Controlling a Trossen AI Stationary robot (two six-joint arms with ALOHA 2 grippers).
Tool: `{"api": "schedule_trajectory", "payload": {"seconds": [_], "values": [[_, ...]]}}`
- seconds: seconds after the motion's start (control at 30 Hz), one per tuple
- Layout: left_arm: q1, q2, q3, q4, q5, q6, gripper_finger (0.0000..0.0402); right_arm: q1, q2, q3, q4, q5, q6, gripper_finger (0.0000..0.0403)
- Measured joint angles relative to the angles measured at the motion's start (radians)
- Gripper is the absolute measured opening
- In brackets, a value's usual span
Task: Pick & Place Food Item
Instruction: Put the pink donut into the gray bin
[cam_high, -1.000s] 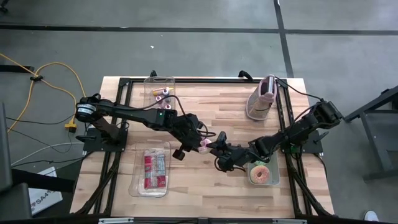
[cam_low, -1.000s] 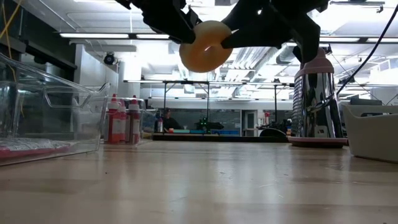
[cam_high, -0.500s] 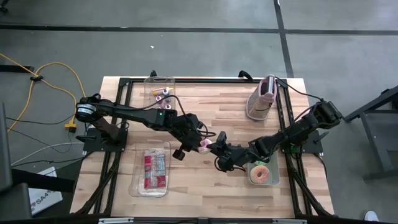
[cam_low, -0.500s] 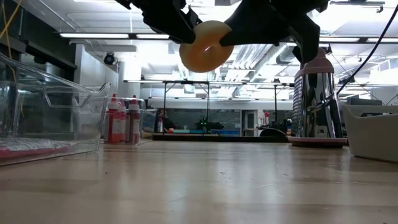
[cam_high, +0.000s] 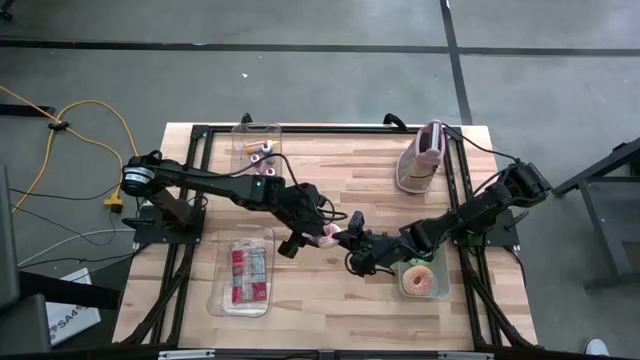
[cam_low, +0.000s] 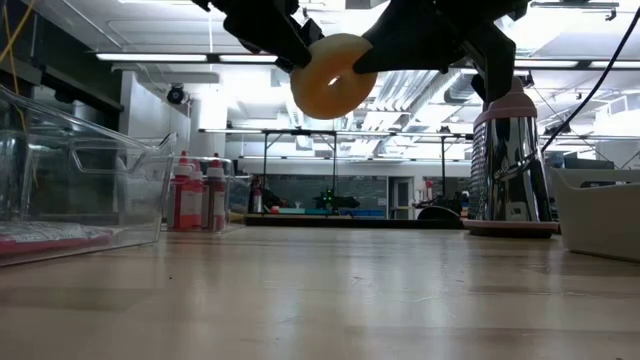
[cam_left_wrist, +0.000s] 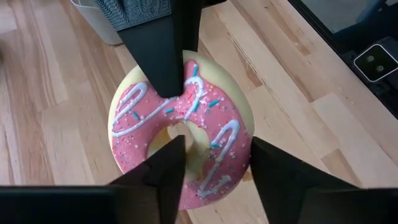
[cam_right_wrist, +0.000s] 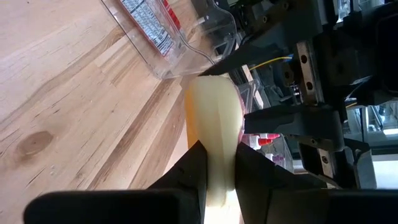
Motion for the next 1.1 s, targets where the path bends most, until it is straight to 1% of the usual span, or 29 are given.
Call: {"api": "schedule_trajectory", "payload": {"seconds": [0.13, 0.27, 0.5, 0.6, 0.83, 0.97, 1.1], "values": [[-0.003, 0.0, 0.0, 0.0, 0.0, 0.002, 0.0201, 0.0, 0.0, 0.0, 0.0, -0.001, 0.0, 0.0056], [-0.003, 0.0, 0.0, 0.0, -0.001, 0.002, 0.0219, 0.0, 0.0, 0.0, 0.0, -0.001, 0.0, 0.0056], [-0.003, 0.0, 0.0, 0.0, -0.001, 0.002, 0.0223, 0.0, 0.0, 0.0, 0.0, -0.001, 0.0, 0.0056], [-0.003, 0.0, 0.0, 0.0, -0.001, 0.002, 0.0223, 0.0, 0.0, 0.0, -0.004, -0.022, 0.003, 0.0056], [-0.003, 0.0, 0.0, 0.0, -0.001, 0.001, 0.0223, 0.02, 0.001, 0.0, -0.072, -0.03, 0.076, 0.0056], [-0.003, 0.0, 0.0, 0.0, -0.001, 0.001, 0.0223, 0.047, 0.001, 0.0, -0.114, 0.016, 0.115, 0.0056], [-0.003, 0.0, 0.0, 0.0, -0.001, 0.002, 0.0223, 0.083, 0.001, 0.0, -0.129, 0.142, 0.117, 0.0056]]}}
